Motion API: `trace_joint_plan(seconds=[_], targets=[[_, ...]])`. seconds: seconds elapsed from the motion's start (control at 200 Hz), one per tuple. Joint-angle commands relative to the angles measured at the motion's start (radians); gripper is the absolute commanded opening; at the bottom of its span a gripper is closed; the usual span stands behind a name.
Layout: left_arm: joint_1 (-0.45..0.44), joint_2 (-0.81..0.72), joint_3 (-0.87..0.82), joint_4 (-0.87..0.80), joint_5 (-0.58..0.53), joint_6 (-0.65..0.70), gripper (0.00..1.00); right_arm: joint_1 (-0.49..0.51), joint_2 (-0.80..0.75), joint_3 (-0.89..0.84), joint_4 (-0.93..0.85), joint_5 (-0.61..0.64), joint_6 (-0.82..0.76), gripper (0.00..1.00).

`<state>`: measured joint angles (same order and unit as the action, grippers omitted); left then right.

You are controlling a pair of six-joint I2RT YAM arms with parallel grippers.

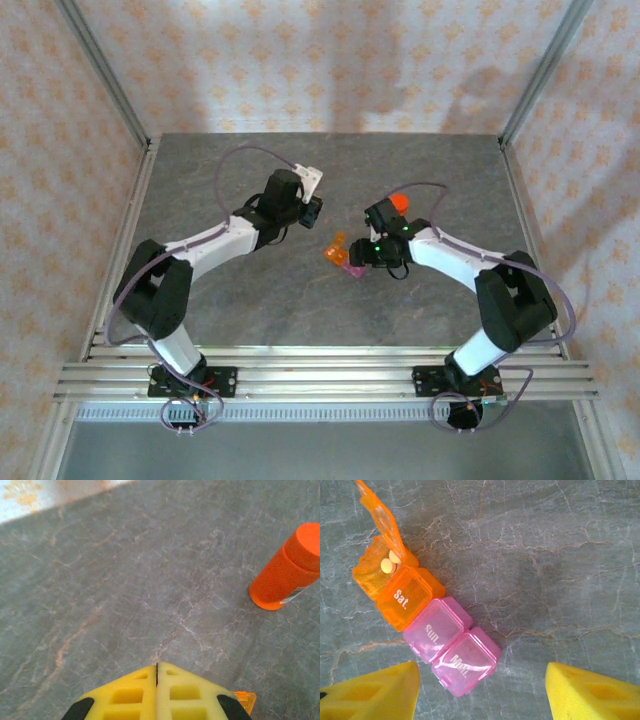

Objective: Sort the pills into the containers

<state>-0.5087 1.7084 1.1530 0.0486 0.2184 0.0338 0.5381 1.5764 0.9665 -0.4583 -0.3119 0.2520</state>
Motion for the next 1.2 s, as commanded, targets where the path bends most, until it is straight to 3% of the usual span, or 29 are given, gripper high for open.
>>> trace_joint_plan(seconds=[0.0,0.726,1.196], targets=[[-0.007,0.045,0.061,-0.129,0.043,-0.024,0.0,0.005,0.029,0.003,0.032,0.017,0.014,0.66],[-0.062,0.274,0.29,-0.267,0.067,-0.059,0.0,0.015,0.099,-0.003,0.021,0.044,0.0,0.64],[-0.074,0.432,0.511,-0.472,0.072,-0.057,0.0,0.016,0.111,-0.003,0.018,0.054,0.01,0.63]])
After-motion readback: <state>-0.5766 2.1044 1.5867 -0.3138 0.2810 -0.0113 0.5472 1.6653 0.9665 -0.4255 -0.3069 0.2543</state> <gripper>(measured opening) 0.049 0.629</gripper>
